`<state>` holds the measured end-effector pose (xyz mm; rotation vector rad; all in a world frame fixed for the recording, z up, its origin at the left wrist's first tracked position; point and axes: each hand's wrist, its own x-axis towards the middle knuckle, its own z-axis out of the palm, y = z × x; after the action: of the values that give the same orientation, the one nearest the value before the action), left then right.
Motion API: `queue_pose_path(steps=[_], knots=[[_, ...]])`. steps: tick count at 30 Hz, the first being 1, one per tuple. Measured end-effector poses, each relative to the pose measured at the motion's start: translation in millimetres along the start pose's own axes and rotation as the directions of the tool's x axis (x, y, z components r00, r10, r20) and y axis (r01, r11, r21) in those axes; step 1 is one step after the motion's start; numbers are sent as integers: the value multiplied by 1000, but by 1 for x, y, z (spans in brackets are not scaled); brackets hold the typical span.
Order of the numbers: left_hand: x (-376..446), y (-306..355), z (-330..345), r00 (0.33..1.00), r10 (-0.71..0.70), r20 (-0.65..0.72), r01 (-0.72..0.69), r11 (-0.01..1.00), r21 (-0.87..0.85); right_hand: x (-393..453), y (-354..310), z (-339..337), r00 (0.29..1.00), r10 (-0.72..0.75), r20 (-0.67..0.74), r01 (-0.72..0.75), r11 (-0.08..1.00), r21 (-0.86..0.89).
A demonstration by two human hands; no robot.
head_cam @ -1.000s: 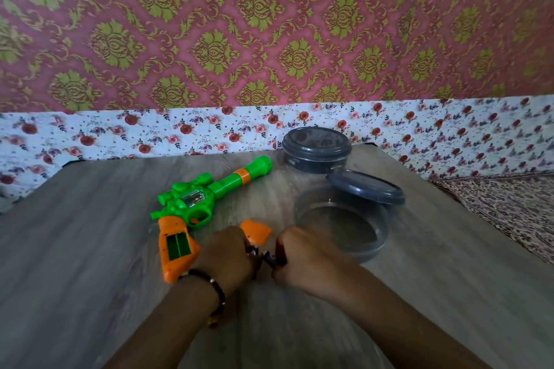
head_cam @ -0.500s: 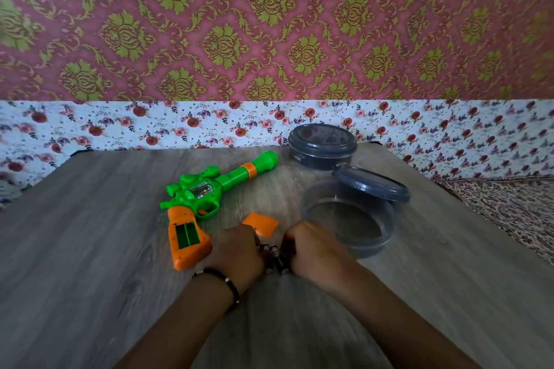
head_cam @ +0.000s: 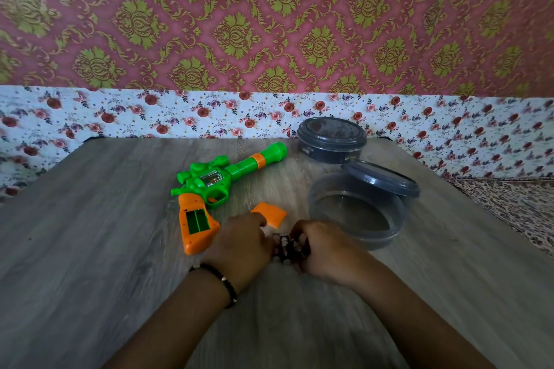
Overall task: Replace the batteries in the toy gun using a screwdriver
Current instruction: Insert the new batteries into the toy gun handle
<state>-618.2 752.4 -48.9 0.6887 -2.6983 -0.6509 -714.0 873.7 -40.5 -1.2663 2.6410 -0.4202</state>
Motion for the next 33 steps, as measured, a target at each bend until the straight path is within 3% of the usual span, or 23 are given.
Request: queue_pose_path(steps=[2,5,7,9,11,13,16,19,23,28,33], knots=[[0,-4,-13,986,-30,-165,35,999,29,-3,2,-2,999,-29,-40,31,999,30],[9,-19,-33,917,-155,-368,214,969,124,-6,8,-5,993,-39,-113,56,987,151],[16,-41,-36,893,-318,-318,381,911,157,-7,11,-7,991,-22,-131,62,947,316],[20,-65,-30,891,-424,-161,450,872,193,-8,9,-9,993,-26,-113,85,828,554],[21,-77,-22,904,-422,-67,426,884,190,-7,4,-9,994,-55,-91,104,666,739],[25,-80,-20,903,-425,-63,430,894,124,-6,-2,-10,994,-74,-81,108,512,852],[30,-79,-27,897,-436,-68,438,899,13,-1,-9,-11,995,-72,-71,94,390,916],[39,-86,-34,886,-461,-45,446,875,-186,9,-16,-11,994,-96,-60,92,386,918],[48,-96,-39,847,-531,-35,432,724,-538,26,-30,-14,988,-155,15,44,369,928],[52,-107,-21,847,-526,-77,302,596,-744,48,-48,-10,984,-163,68,-2,375,927],[53,-120,-11,837,-543,-69,184,397,-899,70,-71,3,987,-144,75,-2,452,892]])
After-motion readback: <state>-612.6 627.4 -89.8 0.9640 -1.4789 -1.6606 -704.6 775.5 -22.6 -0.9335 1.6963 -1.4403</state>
